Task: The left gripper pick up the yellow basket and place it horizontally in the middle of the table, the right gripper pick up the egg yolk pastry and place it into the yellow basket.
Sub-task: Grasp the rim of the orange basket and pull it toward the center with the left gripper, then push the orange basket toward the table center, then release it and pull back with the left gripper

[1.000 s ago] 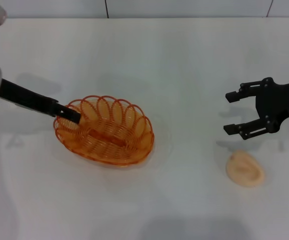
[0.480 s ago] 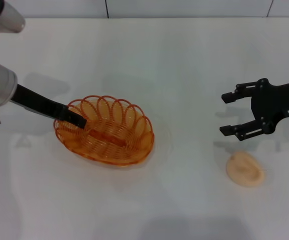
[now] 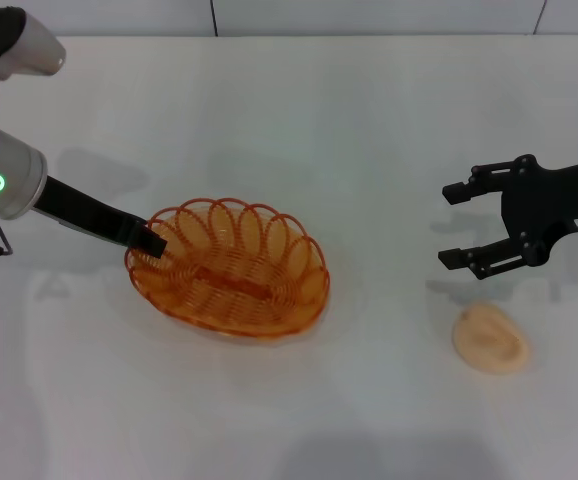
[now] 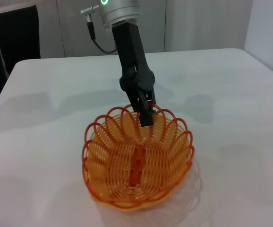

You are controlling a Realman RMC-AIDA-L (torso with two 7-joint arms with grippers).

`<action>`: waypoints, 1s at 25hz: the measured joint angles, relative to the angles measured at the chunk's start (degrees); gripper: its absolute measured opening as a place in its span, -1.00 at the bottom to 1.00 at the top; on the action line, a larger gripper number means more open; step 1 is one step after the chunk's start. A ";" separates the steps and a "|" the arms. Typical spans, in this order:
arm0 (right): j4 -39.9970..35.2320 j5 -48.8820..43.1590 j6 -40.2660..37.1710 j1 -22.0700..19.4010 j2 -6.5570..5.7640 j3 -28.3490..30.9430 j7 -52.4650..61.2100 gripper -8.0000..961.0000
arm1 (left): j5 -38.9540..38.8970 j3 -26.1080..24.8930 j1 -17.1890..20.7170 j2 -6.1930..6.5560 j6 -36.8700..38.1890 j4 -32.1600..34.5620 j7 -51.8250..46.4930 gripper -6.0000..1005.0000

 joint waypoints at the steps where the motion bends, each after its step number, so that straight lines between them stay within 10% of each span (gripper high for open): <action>1: -0.02 0.02 0.02 -0.04 0.00 0.00 0.00 0.68 | -0.06 0.01 0.06 0.00 0.01 0.08 0.03 -0.30; 6: -0.47 0.09 0.04 -0.38 0.00 0.07 0.02 0.68 | -0.30 0.02 0.16 0.01 0.23 0.23 0.08 -0.75; 25: -1.18 0.23 0.61 -0.59 -0.10 0.44 -0.31 0.68 | -12.00 -4.08 1.17 0.73 3.13 0.40 -3.54 -0.82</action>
